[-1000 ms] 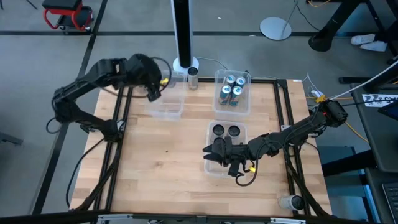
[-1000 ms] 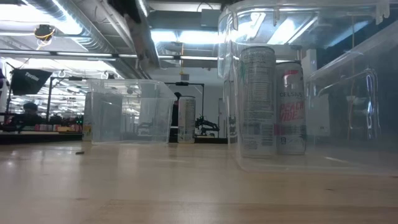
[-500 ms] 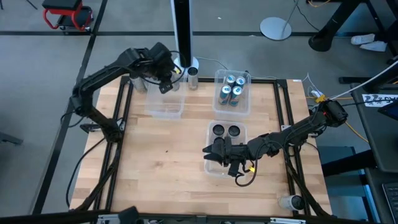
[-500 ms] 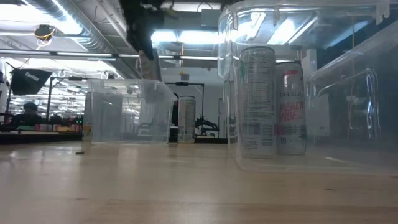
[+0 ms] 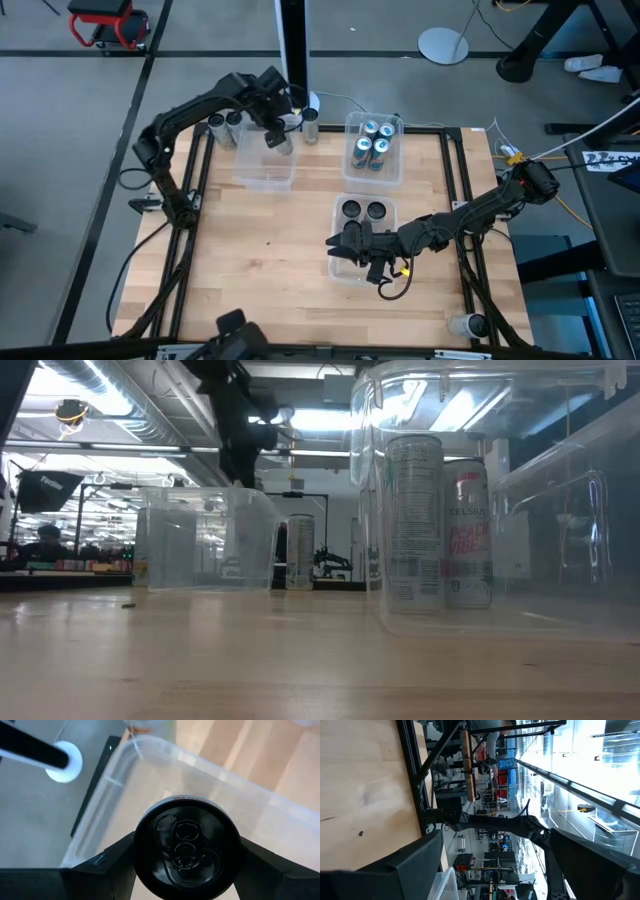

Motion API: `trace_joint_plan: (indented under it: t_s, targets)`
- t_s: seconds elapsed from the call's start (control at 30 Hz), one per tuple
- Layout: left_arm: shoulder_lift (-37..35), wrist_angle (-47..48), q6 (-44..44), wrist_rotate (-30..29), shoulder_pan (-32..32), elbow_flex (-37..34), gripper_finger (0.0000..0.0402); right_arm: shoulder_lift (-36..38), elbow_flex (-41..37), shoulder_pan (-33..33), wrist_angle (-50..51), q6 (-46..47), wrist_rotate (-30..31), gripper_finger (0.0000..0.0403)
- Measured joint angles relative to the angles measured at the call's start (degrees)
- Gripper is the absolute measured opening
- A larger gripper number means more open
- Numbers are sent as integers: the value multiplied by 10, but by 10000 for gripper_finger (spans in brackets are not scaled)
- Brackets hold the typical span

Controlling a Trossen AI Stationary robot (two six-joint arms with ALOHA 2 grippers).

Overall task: Sort soda cans
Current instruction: Put the white yellow soda can into the top left transparent bin

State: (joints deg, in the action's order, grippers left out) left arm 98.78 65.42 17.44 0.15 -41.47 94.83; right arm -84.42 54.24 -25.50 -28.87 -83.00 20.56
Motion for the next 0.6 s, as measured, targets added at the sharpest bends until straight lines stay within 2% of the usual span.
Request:
trace_joint_plan:
  t_s: [0.2, 0.4, 0.6]
  targets:
    - [26, -50, 8, 7, -15, 0, 246, 0, 0, 0, 2, 0, 0, 365]
    - [53, -50, 8, 20, -29, 0, 246, 0, 0, 0, 5, 0, 0, 365]
    - [60, -94, 13, 26, -34, -29, 246, 0, 0, 0, 5, 0, 0, 365]
